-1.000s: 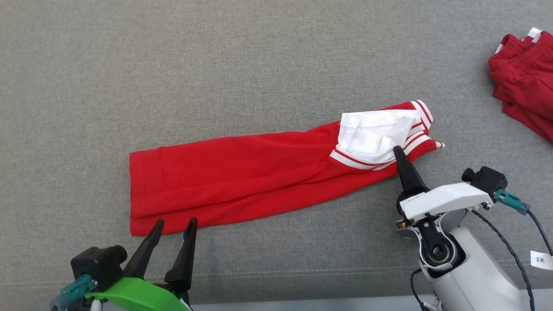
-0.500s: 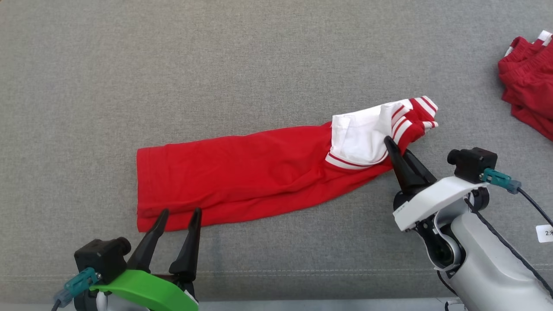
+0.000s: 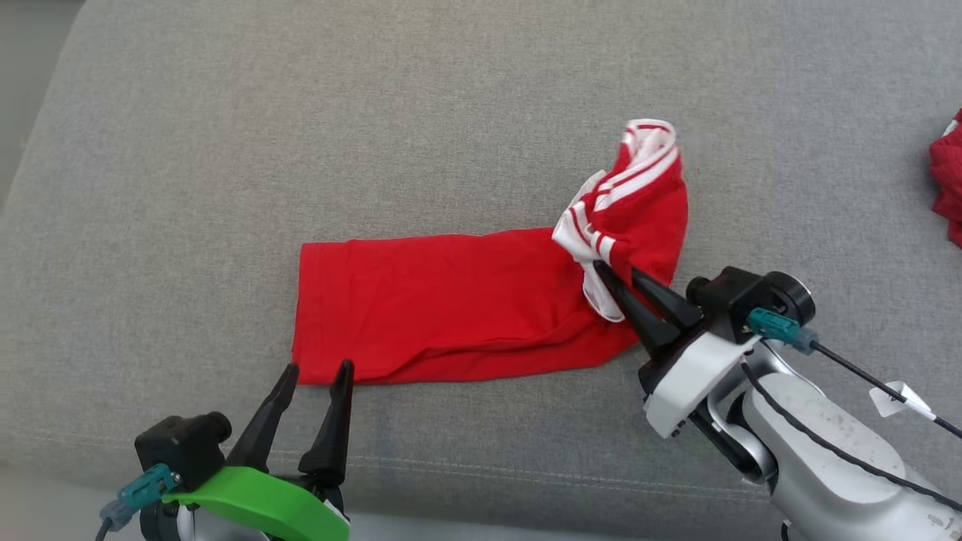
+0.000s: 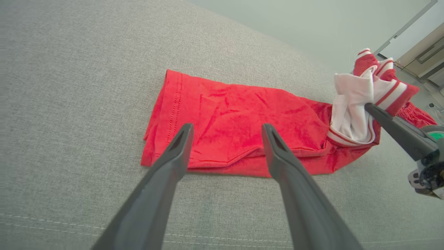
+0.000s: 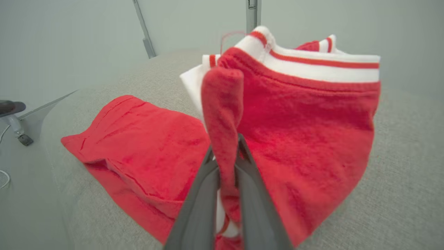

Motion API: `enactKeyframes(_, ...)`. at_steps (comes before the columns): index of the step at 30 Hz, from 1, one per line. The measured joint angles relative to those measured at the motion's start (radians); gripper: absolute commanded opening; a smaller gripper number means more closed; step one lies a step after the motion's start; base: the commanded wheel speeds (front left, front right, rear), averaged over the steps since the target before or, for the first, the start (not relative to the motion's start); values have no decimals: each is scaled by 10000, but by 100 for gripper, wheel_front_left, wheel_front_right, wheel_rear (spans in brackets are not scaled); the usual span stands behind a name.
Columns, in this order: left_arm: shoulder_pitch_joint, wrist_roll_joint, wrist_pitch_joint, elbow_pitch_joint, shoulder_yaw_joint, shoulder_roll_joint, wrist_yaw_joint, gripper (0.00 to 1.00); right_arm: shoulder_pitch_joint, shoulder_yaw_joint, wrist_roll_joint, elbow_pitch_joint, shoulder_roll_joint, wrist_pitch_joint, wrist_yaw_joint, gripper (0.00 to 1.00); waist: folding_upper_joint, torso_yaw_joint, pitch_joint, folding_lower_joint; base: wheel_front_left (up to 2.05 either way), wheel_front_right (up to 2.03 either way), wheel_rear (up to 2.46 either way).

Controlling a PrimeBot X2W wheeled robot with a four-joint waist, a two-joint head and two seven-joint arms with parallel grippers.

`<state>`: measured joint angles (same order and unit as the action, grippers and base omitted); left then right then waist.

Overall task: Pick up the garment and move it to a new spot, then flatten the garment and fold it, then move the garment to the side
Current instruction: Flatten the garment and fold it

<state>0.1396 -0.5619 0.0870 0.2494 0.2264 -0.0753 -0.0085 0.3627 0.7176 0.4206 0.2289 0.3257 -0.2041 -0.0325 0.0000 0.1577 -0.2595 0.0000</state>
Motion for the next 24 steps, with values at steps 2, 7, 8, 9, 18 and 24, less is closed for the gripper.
enactKeyframes(2,0,-48,-13,-88,35,21,0,100,4,257,-125,-113,12,203,-23,0,0,147,66,0,0,0,0)
enactKeyframes(7,-5,-109,-100,-222,176,54,-2,100,10,696,-263,-198,-27,711,-111,0,0,522,226,0,0,0,0)
enactKeyframes(8,-7,-199,-102,-259,215,61,-4,100,10,731,-261,-196,-52,798,-111,0,0,601,252,0,0,0,0)
enactKeyframes(9,-7,-293,-102,-295,255,67,-4,100,9,736,-232,-194,-113,882,-109,0,0,683,277,0,0,0,0)
enactKeyframes(18,-104,-351,-274,-529,518,119,-65,100,211,1047,-240,-59,-537,1569,-98,0,0,1492,393,0,0,0,0)
enactKeyframes(24,-360,-414,-366,-688,663,169,-94,100,679,1294,-646,341,-761,1831,-84,0,0,2065,426,0,0,0,0)
